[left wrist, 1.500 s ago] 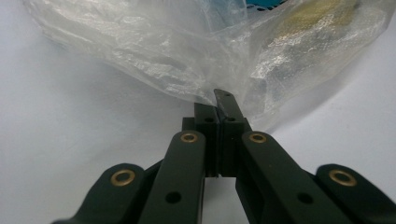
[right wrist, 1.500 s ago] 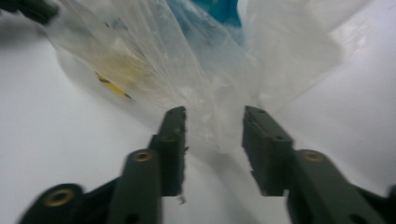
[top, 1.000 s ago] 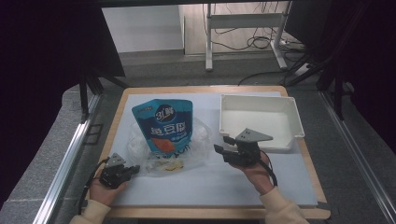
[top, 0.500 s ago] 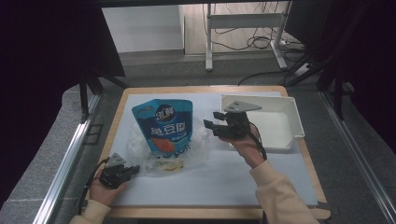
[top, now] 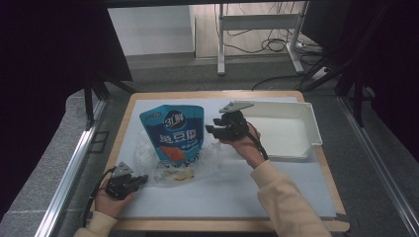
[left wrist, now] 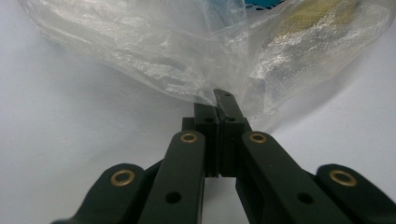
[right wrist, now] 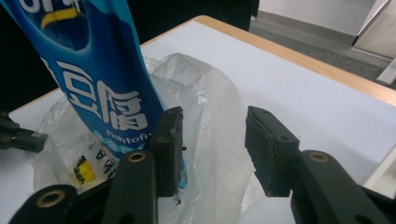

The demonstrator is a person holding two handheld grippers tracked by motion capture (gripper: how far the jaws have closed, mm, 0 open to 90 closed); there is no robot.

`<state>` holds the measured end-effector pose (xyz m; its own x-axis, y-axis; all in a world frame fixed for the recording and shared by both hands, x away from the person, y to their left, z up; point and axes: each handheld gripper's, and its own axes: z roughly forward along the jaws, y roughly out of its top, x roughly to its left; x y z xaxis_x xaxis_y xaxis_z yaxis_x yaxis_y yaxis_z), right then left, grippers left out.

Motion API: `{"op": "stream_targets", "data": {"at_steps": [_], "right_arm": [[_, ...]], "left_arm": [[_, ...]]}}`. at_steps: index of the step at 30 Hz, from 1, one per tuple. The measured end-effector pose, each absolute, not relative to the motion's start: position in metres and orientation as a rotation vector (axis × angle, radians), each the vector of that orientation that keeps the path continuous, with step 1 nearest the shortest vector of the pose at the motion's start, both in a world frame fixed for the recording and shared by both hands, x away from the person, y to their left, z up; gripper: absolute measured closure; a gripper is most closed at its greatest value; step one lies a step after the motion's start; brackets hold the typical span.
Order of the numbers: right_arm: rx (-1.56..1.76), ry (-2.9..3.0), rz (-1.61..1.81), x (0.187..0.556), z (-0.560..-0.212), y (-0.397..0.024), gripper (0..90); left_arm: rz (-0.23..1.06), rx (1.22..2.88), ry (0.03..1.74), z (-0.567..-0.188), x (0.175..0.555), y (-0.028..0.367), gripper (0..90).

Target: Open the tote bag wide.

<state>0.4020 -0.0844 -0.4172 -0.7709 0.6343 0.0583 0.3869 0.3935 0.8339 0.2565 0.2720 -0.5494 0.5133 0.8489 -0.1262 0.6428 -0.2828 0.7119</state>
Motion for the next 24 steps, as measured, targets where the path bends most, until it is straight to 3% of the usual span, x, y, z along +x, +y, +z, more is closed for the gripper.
{"op": "stream_targets", "data": {"at_steps": [6,13,24], "right_arm": [[0.892,2.443,1.265,0.406,-0.425,-0.081,66.2],[0.884,2.484,1.235,0.406,-0.432,-0.082,85.7],[0.868,2.465,1.26,0.404,-0.432,-0.084,87.0]], "left_arm": [[0.362,2.025,1.215,-0.549,0.256,0.272,89.9],[0.361,2.026,1.214,-0.55,0.256,0.272,89.7],[0.387,2.034,1.192,-0.55,0.255,0.271,85.0]]}}
